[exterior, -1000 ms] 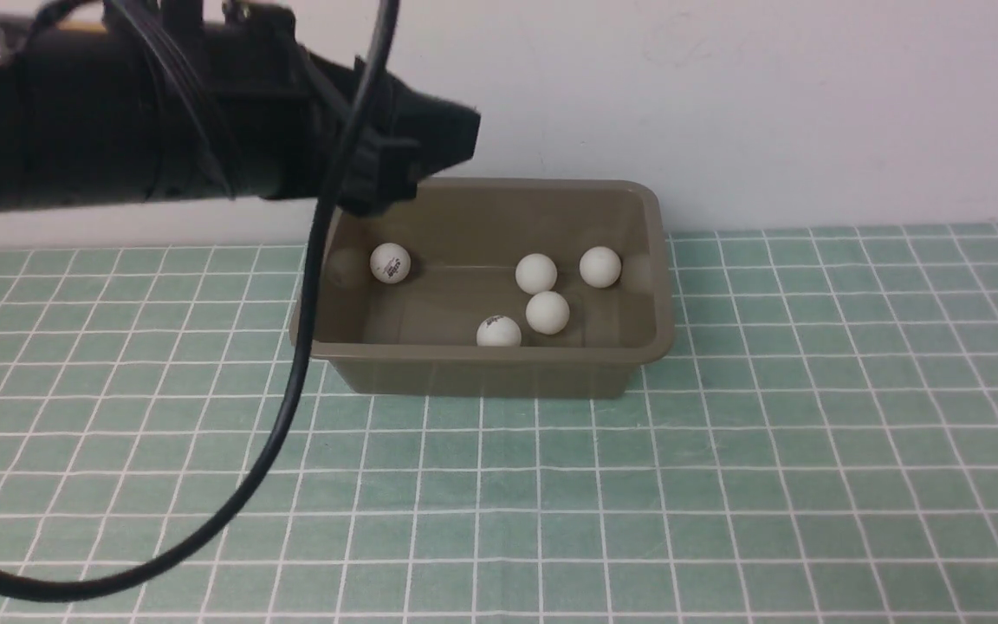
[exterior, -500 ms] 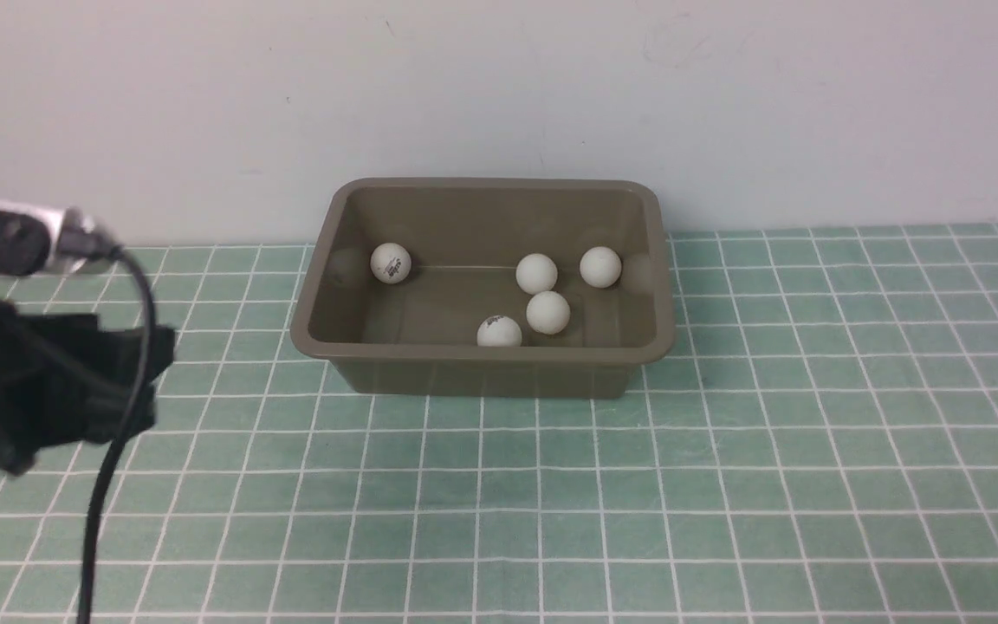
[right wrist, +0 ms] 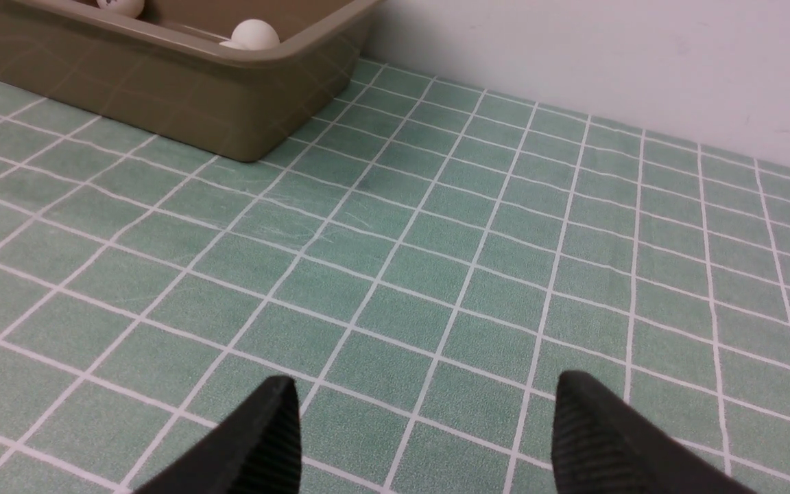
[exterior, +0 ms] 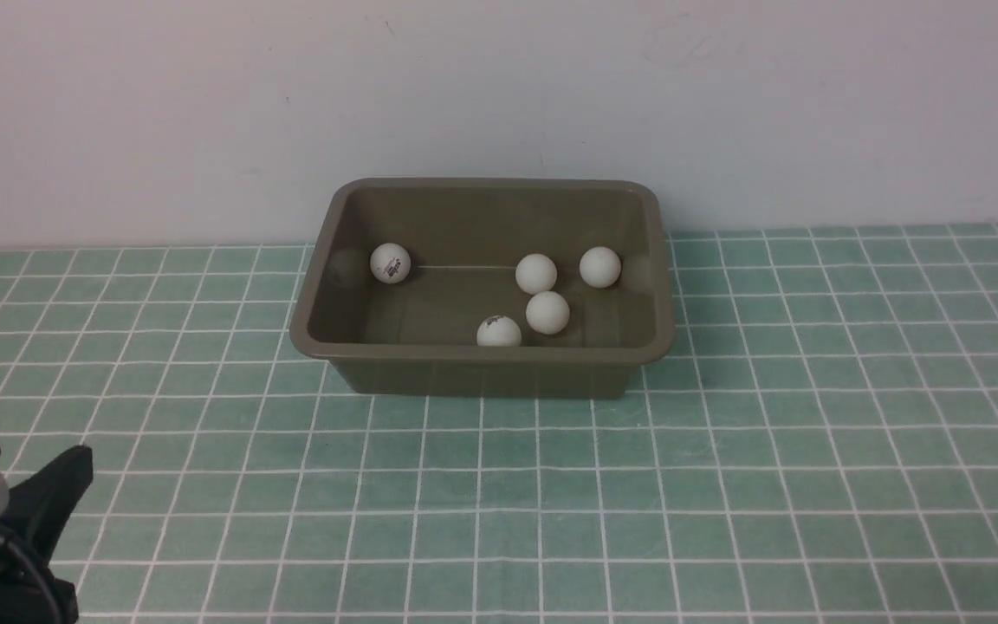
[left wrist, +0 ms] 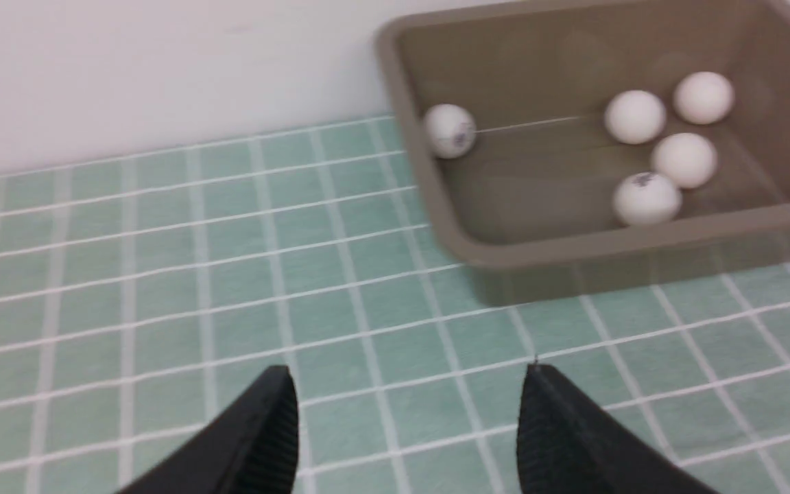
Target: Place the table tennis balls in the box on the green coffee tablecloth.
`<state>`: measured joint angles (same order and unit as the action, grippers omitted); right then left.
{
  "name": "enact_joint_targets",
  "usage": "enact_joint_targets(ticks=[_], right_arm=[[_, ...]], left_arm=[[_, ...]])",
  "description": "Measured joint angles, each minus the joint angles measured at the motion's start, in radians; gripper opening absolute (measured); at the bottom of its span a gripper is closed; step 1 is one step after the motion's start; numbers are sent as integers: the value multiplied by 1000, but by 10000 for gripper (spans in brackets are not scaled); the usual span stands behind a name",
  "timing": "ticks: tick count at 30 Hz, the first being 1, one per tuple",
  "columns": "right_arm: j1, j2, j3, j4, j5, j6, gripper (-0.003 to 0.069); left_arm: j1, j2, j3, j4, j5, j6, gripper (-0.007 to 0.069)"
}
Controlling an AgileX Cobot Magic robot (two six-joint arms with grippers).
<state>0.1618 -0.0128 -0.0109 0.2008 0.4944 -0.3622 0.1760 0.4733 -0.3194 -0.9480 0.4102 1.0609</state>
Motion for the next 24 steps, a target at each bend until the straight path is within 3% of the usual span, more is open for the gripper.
enact_joint_targets(ticks=[2, 5, 8, 9, 11, 12, 13, 20, 24], right_arm=[[0, 0, 0, 0, 0, 0, 451], [0, 0, 0, 0, 0, 0, 451], [0, 0, 0, 0, 0, 0, 451], [0, 0, 0, 0, 0, 0, 451], [0, 0, 0, 1, 0, 0, 451], [0, 0, 0, 1, 0, 0, 451], [0, 0, 0, 1, 0, 0, 451], [0, 0, 0, 1, 0, 0, 451], [0, 0, 0, 1, 0, 2, 451]], left_arm=[[0, -12, 11, 30, 1, -24, 395], [0, -62, 49, 226, 3, -223, 395], [0, -128, 113, 583, 7, -641, 395], [0, -136, 125, 627, 12, -718, 395], [1, -196, 166, 856, 36, -954, 395], [1, -202, 170, 871, 37, -971, 395], [-15, -264, 208, 1001, 38, -1117, 395], [-195, -402, 291, 1060, 26, -1205, 395], [-210, -471, 320, 1058, 26, -1206, 395]])
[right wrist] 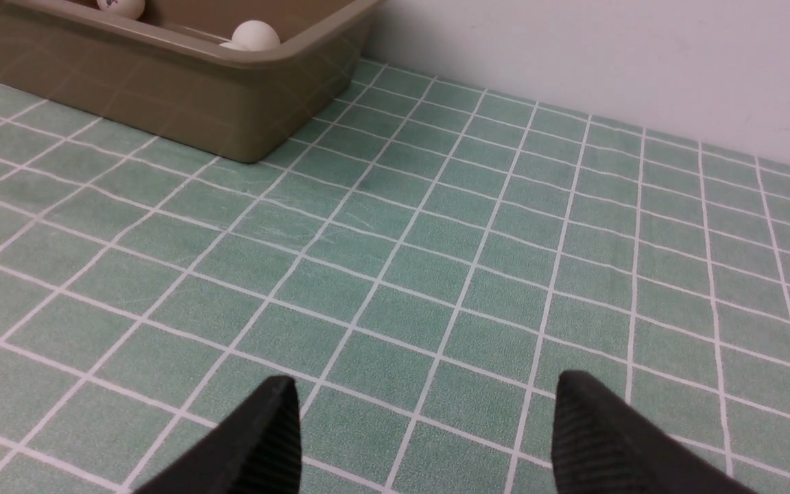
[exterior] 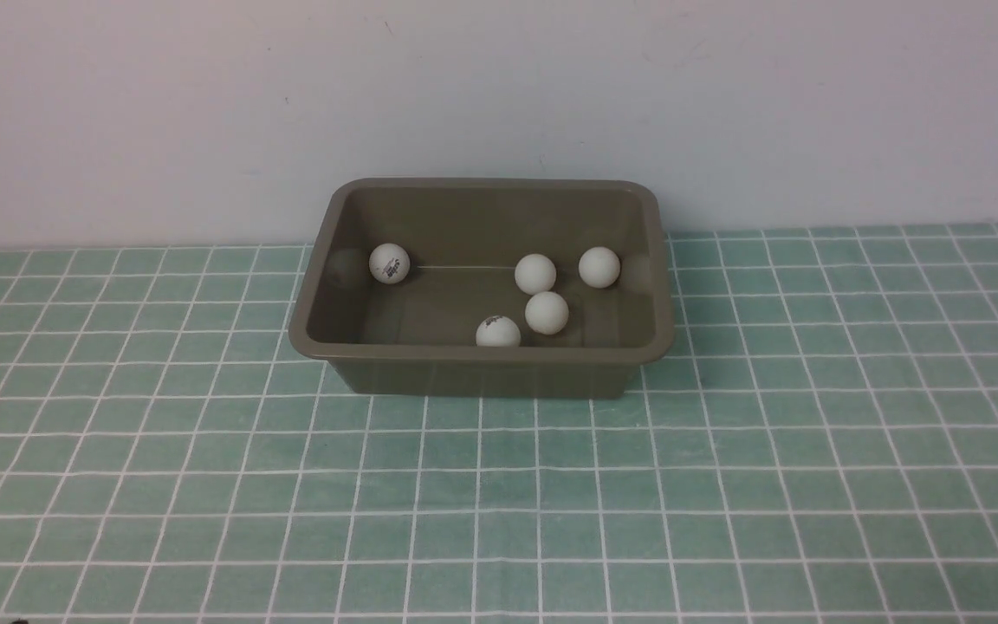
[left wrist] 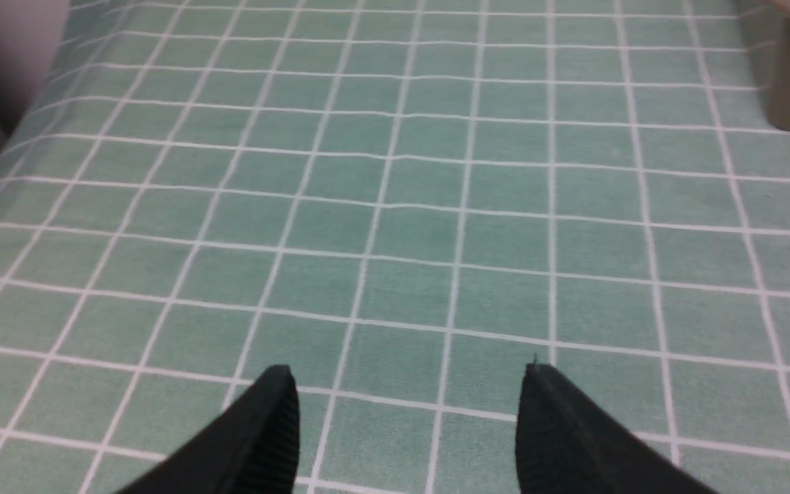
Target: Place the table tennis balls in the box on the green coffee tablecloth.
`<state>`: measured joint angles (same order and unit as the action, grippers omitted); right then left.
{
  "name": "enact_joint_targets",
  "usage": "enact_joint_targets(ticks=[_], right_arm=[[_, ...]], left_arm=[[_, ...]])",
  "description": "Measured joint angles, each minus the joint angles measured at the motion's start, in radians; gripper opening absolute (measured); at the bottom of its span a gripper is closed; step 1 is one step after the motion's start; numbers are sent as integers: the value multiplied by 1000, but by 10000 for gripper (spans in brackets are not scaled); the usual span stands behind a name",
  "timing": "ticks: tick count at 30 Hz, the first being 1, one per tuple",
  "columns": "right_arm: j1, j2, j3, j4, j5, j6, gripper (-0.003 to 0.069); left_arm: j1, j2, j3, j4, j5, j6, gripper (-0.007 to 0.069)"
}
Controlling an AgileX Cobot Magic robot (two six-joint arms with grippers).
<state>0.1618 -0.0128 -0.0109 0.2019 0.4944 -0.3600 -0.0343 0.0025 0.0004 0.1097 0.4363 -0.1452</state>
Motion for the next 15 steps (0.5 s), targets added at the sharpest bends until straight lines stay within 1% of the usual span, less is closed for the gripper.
enact_joint_targets(ticks=[4, 7, 9, 15], right_arm=[[0, 0, 0, 0, 0, 0, 451], [0, 0, 0, 0, 0, 0, 451], [0, 0, 0, 0, 0, 0, 451], [0, 0, 0, 0, 0, 0, 451]], left_arm=[[-3, -14, 18, -58, -13, 11, 395], [-3, -14, 19, -110, -20, 69, 395], [-3, -14, 19, -121, -23, 99, 395], [-3, -14, 19, -123, -23, 123, 395]])
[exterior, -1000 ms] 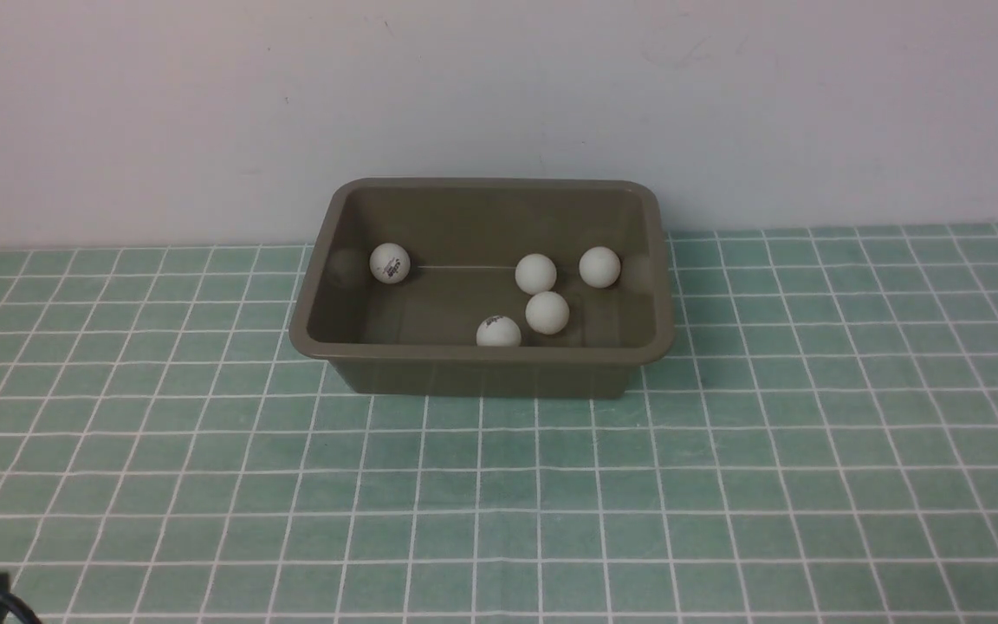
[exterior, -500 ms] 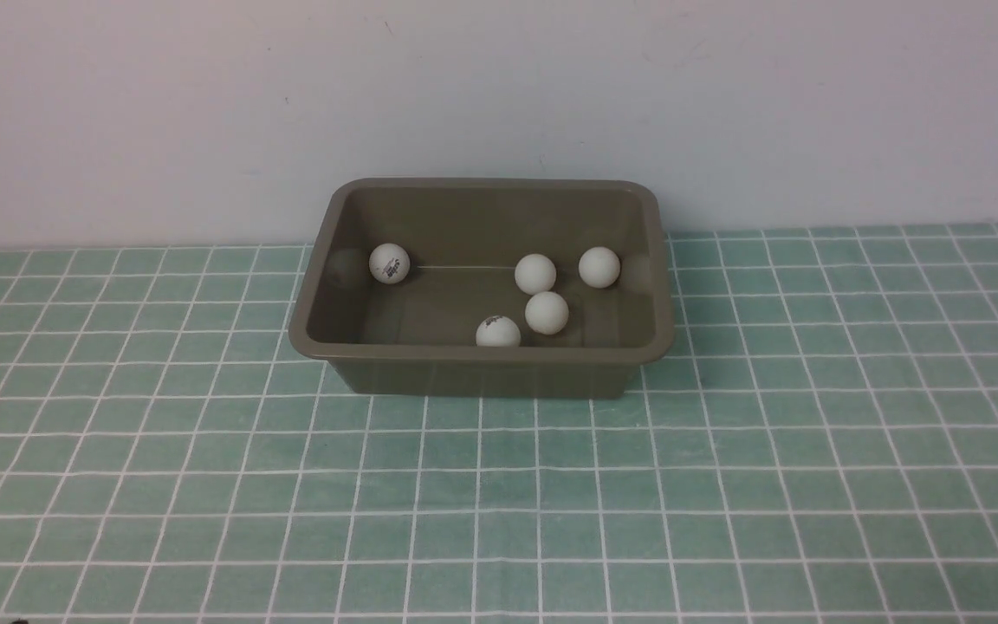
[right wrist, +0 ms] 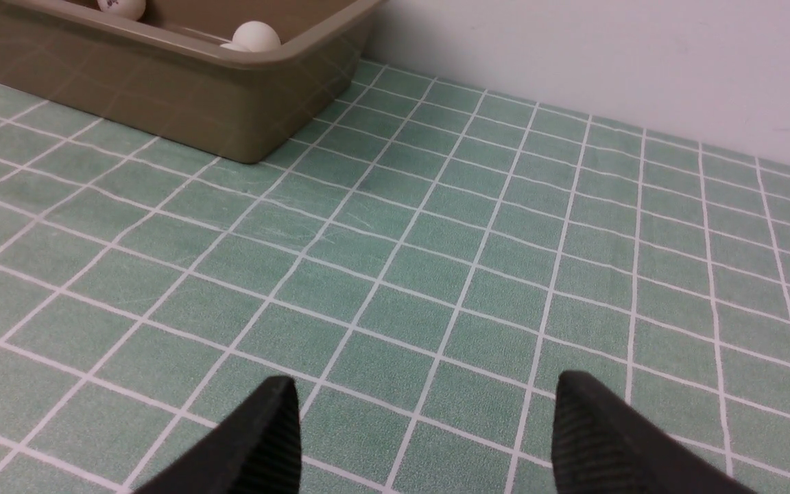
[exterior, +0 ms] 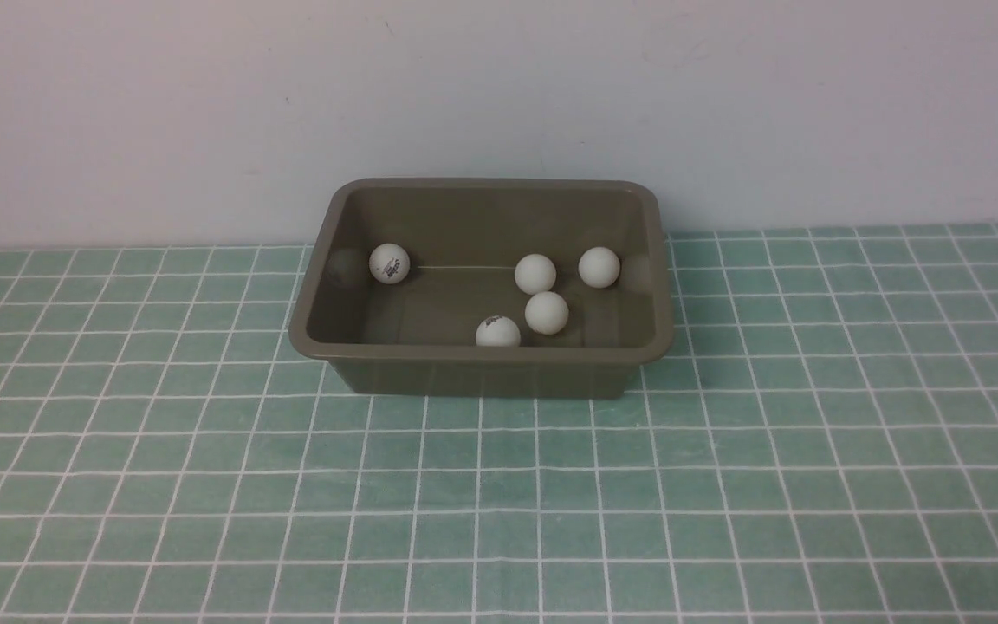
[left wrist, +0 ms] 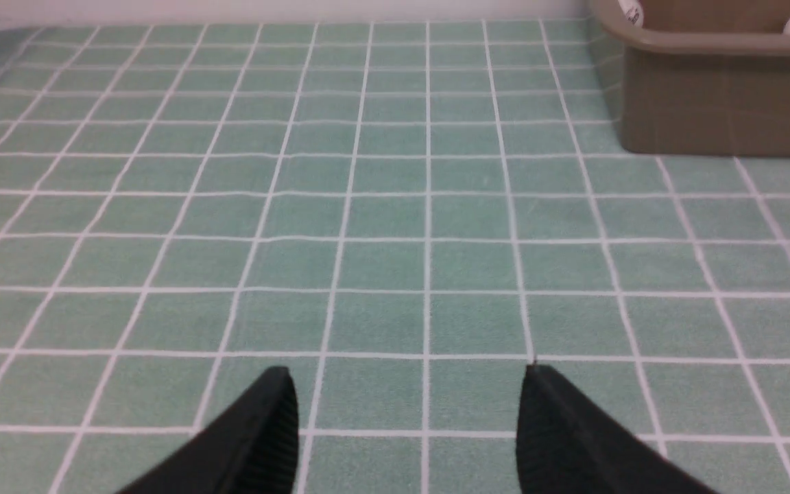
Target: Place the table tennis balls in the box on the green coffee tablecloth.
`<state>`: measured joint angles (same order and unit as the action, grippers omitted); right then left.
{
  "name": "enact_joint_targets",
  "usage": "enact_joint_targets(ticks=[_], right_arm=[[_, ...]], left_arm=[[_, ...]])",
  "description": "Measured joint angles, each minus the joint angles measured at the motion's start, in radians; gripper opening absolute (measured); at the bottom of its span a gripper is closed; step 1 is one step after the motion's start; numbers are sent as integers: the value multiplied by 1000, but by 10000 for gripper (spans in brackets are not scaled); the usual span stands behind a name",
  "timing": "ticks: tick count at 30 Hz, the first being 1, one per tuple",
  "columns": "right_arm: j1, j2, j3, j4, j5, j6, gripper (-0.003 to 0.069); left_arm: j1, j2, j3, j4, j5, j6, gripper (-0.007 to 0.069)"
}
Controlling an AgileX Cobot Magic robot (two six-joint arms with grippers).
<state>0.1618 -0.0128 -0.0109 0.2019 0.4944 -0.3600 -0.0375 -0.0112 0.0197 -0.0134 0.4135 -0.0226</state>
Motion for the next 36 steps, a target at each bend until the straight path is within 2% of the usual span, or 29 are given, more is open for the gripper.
enact_joint_targets(ticks=[13, 36], right_arm=[[0, 0, 0, 0, 0, 0, 451], [0, 0, 0, 0, 0, 0, 451]], left_arm=[[0, 0, 0, 2, 0, 61, 395], [0, 0, 0, 2, 0, 55, 395]])
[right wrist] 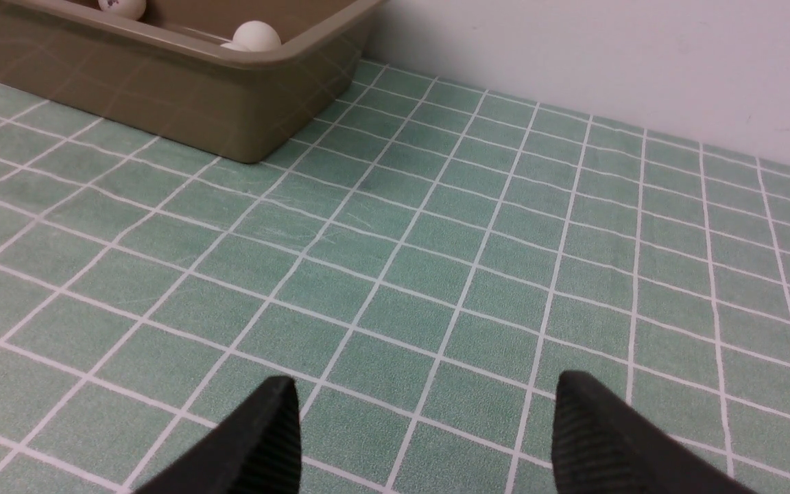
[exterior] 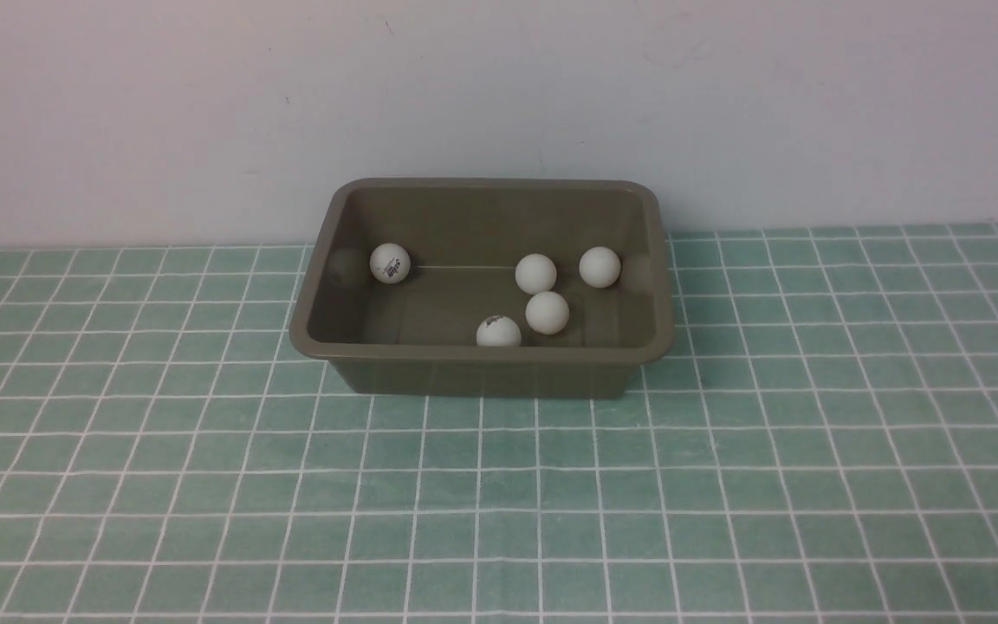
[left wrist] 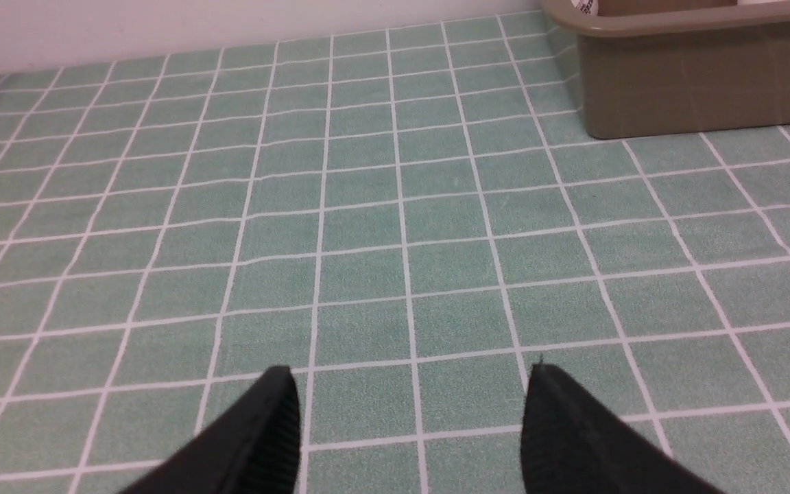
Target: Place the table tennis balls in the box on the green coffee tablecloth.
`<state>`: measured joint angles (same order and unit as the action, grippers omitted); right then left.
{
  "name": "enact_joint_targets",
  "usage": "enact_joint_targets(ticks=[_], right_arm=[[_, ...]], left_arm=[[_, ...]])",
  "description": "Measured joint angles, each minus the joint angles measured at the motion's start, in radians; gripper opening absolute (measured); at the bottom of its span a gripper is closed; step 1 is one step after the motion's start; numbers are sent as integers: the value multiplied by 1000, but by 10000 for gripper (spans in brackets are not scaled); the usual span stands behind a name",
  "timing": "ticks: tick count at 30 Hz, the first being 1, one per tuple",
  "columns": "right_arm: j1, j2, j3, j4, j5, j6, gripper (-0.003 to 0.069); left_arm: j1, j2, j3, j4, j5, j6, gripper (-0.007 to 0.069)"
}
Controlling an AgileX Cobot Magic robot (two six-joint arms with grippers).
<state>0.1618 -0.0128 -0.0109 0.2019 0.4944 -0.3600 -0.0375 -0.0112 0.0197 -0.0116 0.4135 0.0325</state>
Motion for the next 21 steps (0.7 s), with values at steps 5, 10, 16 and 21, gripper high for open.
enact_joint_targets(ticks=[5, 10, 16, 21], right_arm=[[0, 0, 0, 0, 0, 0, 451], [0, 0, 5, 0, -2, 0, 451], [-46, 0, 25, 18, -58, 10, 451], [-89, 0, 29, 53, -81, 48, 451]], left_arm=[[0, 0, 0, 0, 0, 0, 395], [0, 0, 0, 0, 0, 0, 395], [-1, 0, 0, 1, -1, 0, 395], [-1, 0, 0, 1, -1, 0, 395]])
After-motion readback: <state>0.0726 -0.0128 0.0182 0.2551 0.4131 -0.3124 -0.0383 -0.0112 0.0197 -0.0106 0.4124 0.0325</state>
